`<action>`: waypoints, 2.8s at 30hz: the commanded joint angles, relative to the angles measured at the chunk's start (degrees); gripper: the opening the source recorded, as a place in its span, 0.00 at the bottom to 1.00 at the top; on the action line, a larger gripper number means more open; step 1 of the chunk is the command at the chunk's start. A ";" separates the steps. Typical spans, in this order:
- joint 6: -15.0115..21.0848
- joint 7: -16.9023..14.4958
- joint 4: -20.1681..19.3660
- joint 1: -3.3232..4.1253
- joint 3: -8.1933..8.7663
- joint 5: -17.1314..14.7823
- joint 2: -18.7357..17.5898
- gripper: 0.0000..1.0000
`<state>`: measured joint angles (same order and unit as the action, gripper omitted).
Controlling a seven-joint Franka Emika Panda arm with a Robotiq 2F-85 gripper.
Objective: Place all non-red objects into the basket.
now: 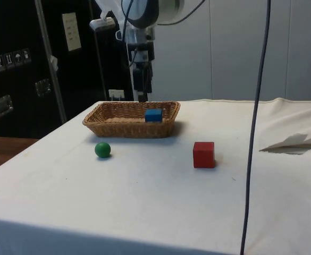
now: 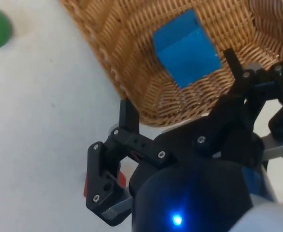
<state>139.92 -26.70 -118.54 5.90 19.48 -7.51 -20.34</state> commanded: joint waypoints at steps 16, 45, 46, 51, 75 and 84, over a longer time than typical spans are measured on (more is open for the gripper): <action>-0.57 4.35 0.63 1.38 -3.61 -0.17 0.80 1.00; -0.86 8.14 7.33 1.83 -10.31 -3.72 -4.81 1.00; -0.92 8.37 7.62 1.95 -10.49 -3.67 -4.98 1.00; -0.97 9.51 9.17 2.41 -11.00 -3.32 -6.36 1.00; -0.29 14.84 13.81 3.61 -12.26 0.17 -11.75 1.00; 0.80 14.38 13.98 3.21 -12.95 -0.97 -13.29 1.00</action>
<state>140.37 -12.09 -104.85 9.40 6.93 -7.79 -33.23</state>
